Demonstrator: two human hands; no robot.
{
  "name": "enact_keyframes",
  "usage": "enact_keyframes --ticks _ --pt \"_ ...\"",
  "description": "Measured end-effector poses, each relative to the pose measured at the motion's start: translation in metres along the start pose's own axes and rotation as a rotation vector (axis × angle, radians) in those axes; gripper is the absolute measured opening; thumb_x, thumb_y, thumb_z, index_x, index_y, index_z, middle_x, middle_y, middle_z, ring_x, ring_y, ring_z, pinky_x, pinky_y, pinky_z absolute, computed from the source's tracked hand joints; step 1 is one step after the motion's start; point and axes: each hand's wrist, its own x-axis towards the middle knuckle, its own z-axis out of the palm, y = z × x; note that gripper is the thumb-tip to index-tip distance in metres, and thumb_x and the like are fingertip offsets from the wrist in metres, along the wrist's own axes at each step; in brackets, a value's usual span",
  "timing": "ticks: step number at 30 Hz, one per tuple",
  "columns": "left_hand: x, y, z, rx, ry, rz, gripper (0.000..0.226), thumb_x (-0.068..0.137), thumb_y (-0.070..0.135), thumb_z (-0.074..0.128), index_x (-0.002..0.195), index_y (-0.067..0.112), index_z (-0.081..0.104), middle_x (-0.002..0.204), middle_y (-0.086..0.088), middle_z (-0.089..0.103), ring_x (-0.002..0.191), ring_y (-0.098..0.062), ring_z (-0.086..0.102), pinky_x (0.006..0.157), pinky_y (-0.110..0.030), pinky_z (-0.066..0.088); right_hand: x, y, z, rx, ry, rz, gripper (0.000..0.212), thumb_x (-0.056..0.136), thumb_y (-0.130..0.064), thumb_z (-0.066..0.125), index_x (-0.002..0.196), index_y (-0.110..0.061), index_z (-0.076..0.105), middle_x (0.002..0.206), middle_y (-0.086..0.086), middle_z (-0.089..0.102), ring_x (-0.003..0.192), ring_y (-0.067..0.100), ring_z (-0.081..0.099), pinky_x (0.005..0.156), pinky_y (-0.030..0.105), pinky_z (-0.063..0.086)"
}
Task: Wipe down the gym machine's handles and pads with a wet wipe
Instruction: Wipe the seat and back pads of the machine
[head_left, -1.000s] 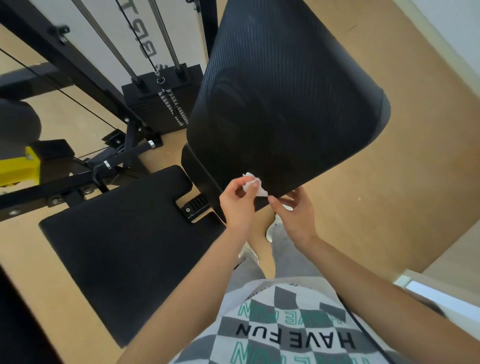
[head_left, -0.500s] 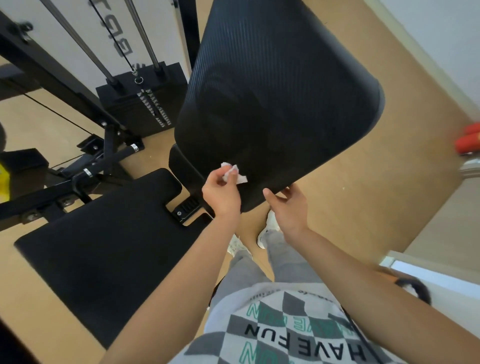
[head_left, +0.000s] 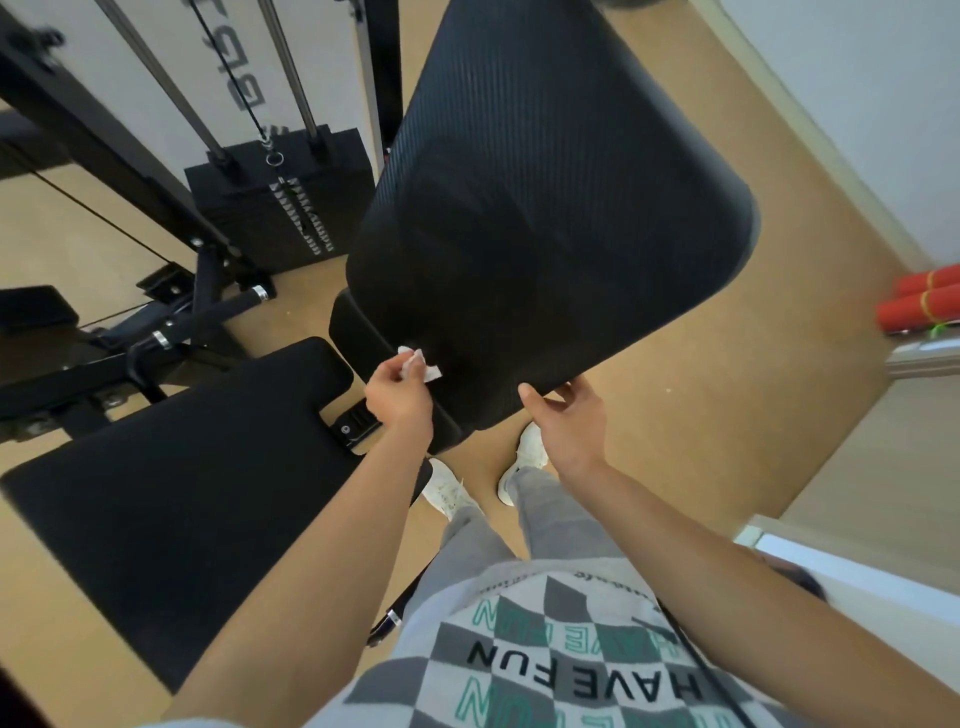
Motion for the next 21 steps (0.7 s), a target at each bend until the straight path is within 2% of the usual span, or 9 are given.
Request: enact_keyframes --ticks 2,4,6,8,12,15,17,19,21 --pt "-0.012 0.011 0.003 0.003 -0.065 0.147 0.014 0.094 0.024 0.073 0.108 0.023 0.074 0.105 0.011 0.068 0.104 -0.006 0.064 0.103 -0.033 0.052 0.001 0.002 0.000 -0.004 -0.005 -0.004 0.044 0.089 -0.030 0.078 0.128 -0.019 0.062 0.117 -0.009 0.072 0.083 -0.015 0.066 0.084 0.015 0.056" --pt "-0.023 0.030 0.009 0.029 -0.164 0.372 0.020 0.095 0.026 0.073 0.115 0.025 0.073 0.109 0.010 0.069 0.105 -0.003 0.065 0.093 -0.017 0.051 0.003 0.005 -0.001 -0.016 -0.006 -0.011 0.046 0.089 -0.031 0.078 0.130 -0.019 0.061 0.118 -0.011 0.070 0.082 -0.018 0.064 0.071 0.004 0.051" --pt "-0.026 0.052 0.015 0.059 -0.232 0.593 0.025 0.095 0.019 0.072 0.120 0.024 0.071 0.117 0.005 0.067 0.110 -0.004 0.063 0.089 -0.010 0.049 0.005 0.006 -0.001 -0.009 -0.013 -0.018 0.048 0.089 -0.031 0.078 0.132 -0.018 0.060 0.119 -0.011 0.069 0.082 -0.017 0.065 0.064 0.001 0.048" --pt "-0.015 0.071 0.018 0.058 -0.229 0.678 0.030 0.095 0.012 0.071 0.123 0.023 0.069 0.124 0.002 0.063 0.115 -0.005 0.061 0.092 -0.007 0.047 0.006 0.006 -0.002 -0.018 -0.017 -0.026 0.049 0.089 -0.031 0.078 0.133 -0.018 0.060 0.118 -0.012 0.068 0.081 -0.018 0.064 0.062 0.000 0.047" --pt "0.041 0.083 0.011 0.050 -0.119 0.450 0.036 0.097 0.015 0.067 0.131 0.029 0.065 0.133 0.007 0.057 0.122 -0.007 0.056 0.098 -0.018 0.047 0.007 0.008 -0.003 -0.043 -0.015 -0.042 0.050 0.089 -0.035 0.077 0.133 -0.020 0.060 0.113 -0.018 0.066 0.081 -0.012 0.066 0.064 0.003 0.049" --pt "0.067 0.069 0.000 0.068 -0.068 0.231 0.038 0.099 0.015 0.065 0.134 0.029 0.063 0.124 0.013 0.057 0.119 -0.009 0.057 0.110 -0.032 0.045 0.008 0.011 -0.002 -0.043 -0.017 -0.055 0.051 0.088 -0.039 0.077 0.133 -0.022 0.060 0.116 -0.017 0.067 0.083 -0.007 0.068 0.070 0.005 0.049" --pt "0.065 0.053 -0.003 0.065 -0.044 0.123 0.039 0.098 0.012 0.065 0.134 0.026 0.064 0.129 0.008 0.059 0.125 -0.014 0.057 0.112 -0.035 0.042 0.008 0.012 -0.002 -0.040 -0.020 -0.059 0.052 0.088 -0.041 0.077 0.133 -0.023 0.059 0.119 -0.015 0.068 0.086 -0.003 0.068 0.076 0.008 0.051" --pt "0.053 0.038 -0.002 0.104 -0.023 0.083 0.039 0.098 0.011 0.066 0.134 0.024 0.064 0.129 0.007 0.059 0.127 -0.017 0.057 0.109 -0.033 0.041 0.008 0.014 -0.002 -0.034 -0.027 -0.062 0.051 0.087 -0.042 0.078 0.133 -0.025 0.059 0.118 -0.016 0.069 0.088 -0.006 0.068 0.077 0.010 0.053" --pt "0.033 0.031 0.002 0.158 -0.037 0.175 0.039 0.099 0.010 0.064 0.135 0.025 0.063 0.123 0.011 0.055 0.124 -0.014 0.057 0.108 -0.032 0.042 0.008 0.015 -0.003 -0.021 -0.034 -0.057 0.050 0.087 -0.040 0.079 0.131 -0.026 0.061 0.116 -0.017 0.070 0.090 -0.012 0.066 0.070 0.006 0.051"
